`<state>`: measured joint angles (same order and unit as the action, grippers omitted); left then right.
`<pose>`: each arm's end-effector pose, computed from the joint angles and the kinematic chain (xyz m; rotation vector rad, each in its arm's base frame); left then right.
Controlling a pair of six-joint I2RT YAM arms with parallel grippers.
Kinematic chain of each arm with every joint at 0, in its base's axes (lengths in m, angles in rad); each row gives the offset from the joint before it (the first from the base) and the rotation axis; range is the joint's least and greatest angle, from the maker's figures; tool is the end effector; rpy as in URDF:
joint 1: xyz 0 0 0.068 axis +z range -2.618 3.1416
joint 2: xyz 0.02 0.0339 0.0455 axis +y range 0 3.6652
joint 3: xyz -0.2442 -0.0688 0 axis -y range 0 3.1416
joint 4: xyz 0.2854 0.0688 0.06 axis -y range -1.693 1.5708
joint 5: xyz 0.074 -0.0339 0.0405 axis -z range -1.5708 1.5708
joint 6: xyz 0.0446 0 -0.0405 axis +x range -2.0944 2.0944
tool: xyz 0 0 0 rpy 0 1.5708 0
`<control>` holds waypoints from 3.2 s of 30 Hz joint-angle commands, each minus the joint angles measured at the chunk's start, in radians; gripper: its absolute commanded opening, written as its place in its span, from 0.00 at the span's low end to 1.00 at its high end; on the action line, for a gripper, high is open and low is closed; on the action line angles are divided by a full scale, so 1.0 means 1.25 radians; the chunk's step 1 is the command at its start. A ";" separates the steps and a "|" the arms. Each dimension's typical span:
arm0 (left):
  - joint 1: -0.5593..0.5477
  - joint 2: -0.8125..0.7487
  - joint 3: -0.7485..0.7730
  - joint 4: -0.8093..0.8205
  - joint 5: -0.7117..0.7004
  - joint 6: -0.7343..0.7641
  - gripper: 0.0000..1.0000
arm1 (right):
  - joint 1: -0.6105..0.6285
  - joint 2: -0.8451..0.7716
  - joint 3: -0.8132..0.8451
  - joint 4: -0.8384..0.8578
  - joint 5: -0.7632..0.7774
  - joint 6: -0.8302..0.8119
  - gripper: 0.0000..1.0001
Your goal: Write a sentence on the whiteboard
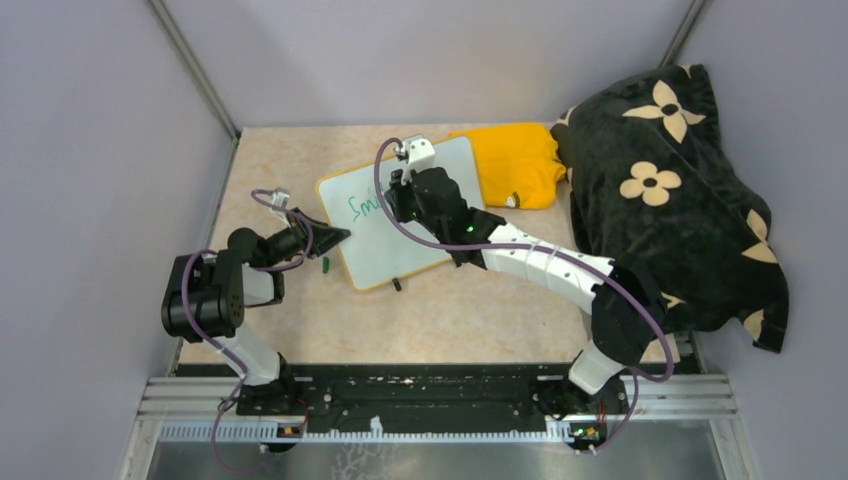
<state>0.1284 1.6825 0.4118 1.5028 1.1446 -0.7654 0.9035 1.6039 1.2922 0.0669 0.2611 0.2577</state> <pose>0.2818 -0.0046 0.1225 0.3777 1.5672 -1.2596 0.2762 0.3320 0.2988 -0.4043 1.8017 0.5852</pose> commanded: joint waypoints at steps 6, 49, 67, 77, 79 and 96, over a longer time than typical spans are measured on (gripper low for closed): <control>-0.009 -0.018 0.017 0.011 0.012 0.017 0.29 | -0.006 0.004 0.023 0.032 0.003 0.008 0.00; -0.013 -0.025 0.015 -0.023 0.007 0.040 0.30 | -0.090 -0.253 -0.234 0.041 0.037 0.089 0.00; -0.012 -0.025 0.017 -0.029 0.007 0.043 0.29 | -0.111 -0.173 -0.191 0.079 0.012 0.091 0.00; -0.014 -0.023 0.017 -0.030 0.007 0.042 0.29 | -0.112 -0.158 -0.178 0.082 0.011 0.090 0.00; -0.014 -0.024 0.017 -0.031 0.007 0.044 0.29 | -0.113 -0.155 -0.175 0.081 0.011 0.090 0.00; -0.016 -0.025 0.018 -0.031 0.008 0.043 0.29 | -0.121 -0.131 -0.187 0.076 0.003 0.099 0.00</control>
<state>0.1173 1.6672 0.4137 1.4574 1.1442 -0.7353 0.7670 1.4353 1.0172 0.1272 0.2787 0.3695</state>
